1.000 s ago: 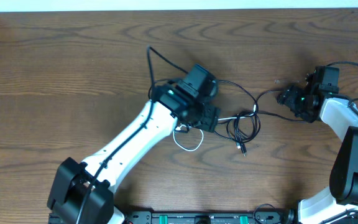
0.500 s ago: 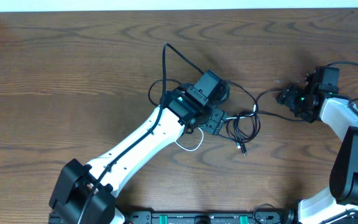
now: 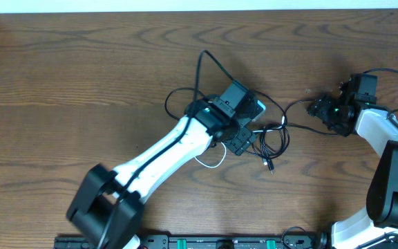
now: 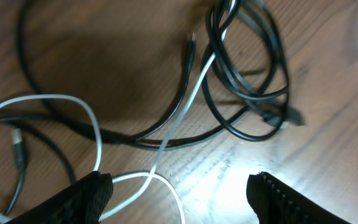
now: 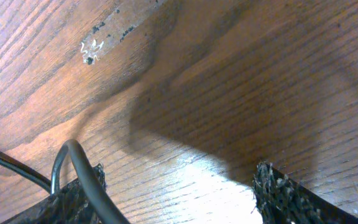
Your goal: Untangle cables
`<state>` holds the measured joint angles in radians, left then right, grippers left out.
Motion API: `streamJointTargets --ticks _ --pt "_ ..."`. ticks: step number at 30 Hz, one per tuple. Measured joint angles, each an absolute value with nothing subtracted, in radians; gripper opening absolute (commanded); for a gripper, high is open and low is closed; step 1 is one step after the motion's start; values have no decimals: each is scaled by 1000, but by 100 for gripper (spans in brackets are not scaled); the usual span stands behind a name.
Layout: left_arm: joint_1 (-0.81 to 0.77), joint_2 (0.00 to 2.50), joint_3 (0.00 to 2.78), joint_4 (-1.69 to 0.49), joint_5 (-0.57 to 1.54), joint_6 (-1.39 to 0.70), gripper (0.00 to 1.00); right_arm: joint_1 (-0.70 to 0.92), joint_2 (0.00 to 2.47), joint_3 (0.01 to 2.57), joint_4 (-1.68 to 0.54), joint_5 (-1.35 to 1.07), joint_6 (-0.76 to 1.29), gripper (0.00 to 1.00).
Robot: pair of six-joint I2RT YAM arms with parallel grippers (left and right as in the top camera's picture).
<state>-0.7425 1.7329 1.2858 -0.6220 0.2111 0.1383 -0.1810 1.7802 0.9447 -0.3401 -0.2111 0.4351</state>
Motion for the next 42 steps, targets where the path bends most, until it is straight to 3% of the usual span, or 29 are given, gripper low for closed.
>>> streamJointTargets --ticks 6,8,9,10,12,21,35,42 --pt "-743 1847 1275 -520 185 201 75 -181 1780 945 -340 -212 435 75" --pt "-743 1874 1275 -493 175 208 70 -181 1780 945 -340 -212 435 75" --pt "-743 1889 1275 -479 171 211 58 -181 1780 945 -340 -212 435 75" --pt "-743 1906 1275 -469 167 214 29 -181 1780 945 -340 -212 435 75" --pt "-743 1931 1275 -466 160 218 8 -181 1780 945 -340 -212 435 75" --pt "-743 1896 1268 -492 150 207 8 -181 1780 945 -340 -212 435 75" --pt "-743 1338 1266 -508 143 156 8 -181 1780 944 -341 -224 435 73" --pt "-669 1129 1266 -553 -53 15 8 -180 1781 944 -342 -237 435 74"
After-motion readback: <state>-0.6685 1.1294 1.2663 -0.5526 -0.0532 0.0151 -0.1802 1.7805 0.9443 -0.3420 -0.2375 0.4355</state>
